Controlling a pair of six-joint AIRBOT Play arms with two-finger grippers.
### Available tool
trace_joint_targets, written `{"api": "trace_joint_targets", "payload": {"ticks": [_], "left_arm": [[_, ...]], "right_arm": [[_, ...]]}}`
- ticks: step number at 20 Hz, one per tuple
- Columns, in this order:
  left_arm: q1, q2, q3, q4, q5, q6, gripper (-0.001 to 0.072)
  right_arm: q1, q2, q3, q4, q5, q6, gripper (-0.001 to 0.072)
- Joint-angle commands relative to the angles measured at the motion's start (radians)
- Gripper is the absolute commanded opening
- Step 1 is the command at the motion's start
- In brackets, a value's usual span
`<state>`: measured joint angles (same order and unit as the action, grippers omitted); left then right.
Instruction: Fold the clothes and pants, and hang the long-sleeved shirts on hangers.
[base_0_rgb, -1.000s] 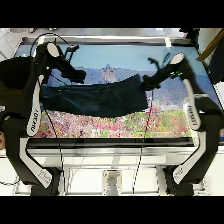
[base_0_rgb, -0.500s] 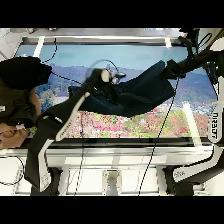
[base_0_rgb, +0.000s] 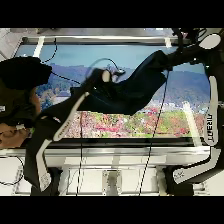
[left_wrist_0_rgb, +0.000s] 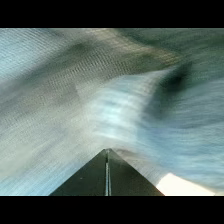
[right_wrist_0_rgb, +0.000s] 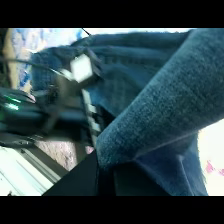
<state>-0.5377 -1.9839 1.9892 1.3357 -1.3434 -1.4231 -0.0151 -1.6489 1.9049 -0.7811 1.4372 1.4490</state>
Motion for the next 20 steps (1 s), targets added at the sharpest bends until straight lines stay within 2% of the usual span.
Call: {"api": "trace_joint_targets", "payload": {"ticks": [1, 5, 8, 12, 15, 16, 18, 19, 20], "left_arm": [[0.142, 0.134, 0.001, 0.137, -0.157, 0.002, 0.0038], [0.303, 0.265, 0.001, 0.137, -0.192, 0.017, 0.0039], [0.380, 0.319, 0.001, 0.137, -0.192, 0.017, 0.0039], [0.429, 0.331, 0.000, 0.138, -0.192, 0.034, 0.0039], [0.435, 0.331, 0.000, 0.138, -0.192, 0.040, 0.0039], [0.435, 0.331, 0.000, 0.138, -0.192, 0.040, 0.0039], [0.436, 0.331, 0.000, 0.138, -0.192, 0.040, 0.0039], [0.436, 0.331, 0.000, 0.138, -0.192, 0.040, 0.0039], [0.436, 0.331, 0.000, 0.138, -0.192, 0.040, 0.0038]], "right_arm": [[0.104, -0.011, 0.001, -0.016, -0.127, 0.009, 0.0020], [0.291, -0.085, 0.001, -0.027, -0.258, 0.009, 0.0019], [0.470, -0.154, 0.003, -0.028, -0.479, 0.008, 0.0019], [0.649, -0.281, 0.024, -0.027, -0.739, 0.008, 0.0019], [0.730, -0.363, 0.024, -0.026, -0.841, 0.008, 0.0021], [0.748, -0.380, 0.024, -0.026, -0.847, 0.008, 0.0094], [0.763, -0.385, 0.026, -0.021, -0.832, 0.008, 0.0602], [0.758, -0.381, 0.043, -0.024, -0.781, 0.008, 0.0666], [0.739, -0.378, 0.073, -0.048, -0.696, 0.007, 0.0665]]}}
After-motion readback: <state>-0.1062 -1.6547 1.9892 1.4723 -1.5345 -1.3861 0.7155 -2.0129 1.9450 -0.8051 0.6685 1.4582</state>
